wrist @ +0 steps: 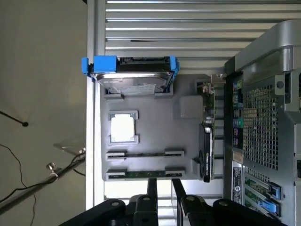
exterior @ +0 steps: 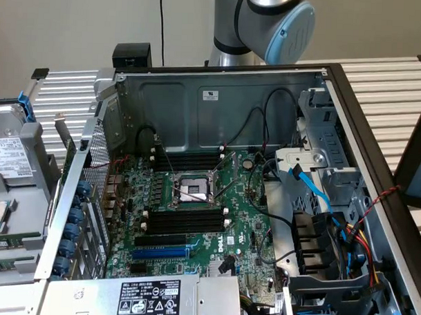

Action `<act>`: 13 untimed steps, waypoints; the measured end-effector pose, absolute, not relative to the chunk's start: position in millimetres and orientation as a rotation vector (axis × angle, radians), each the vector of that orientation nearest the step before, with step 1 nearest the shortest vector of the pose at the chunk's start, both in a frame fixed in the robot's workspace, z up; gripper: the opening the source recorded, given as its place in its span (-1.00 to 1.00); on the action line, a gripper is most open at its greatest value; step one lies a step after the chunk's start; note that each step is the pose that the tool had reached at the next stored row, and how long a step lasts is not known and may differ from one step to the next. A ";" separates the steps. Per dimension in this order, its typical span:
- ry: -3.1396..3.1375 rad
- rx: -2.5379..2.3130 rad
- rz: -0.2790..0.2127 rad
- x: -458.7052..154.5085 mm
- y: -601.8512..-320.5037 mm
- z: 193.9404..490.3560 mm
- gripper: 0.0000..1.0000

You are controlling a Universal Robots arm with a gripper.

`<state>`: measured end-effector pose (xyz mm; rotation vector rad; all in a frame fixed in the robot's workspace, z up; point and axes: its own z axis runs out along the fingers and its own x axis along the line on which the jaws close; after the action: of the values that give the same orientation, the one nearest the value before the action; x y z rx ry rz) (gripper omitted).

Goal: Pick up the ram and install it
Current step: 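Reach for the ram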

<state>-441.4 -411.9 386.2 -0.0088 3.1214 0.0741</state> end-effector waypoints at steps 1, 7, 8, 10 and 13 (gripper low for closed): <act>3.122 -0.036 0.074 -441.4 -411.9 386.2 -0.47; 3.118 -0.206 0.076 -441.3 -411.9 386.2 -0.47; 3.116 -0.235 0.076 -441.3 -411.9 386.2 -0.47; 3.112 -0.292 0.077 -441.3 -411.9 386.2 -0.47; 3.104 -0.376 0.077 -441.3 -411.9 386.2 -0.47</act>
<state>-441.3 -411.9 386.2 -0.3758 3.1040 0.0772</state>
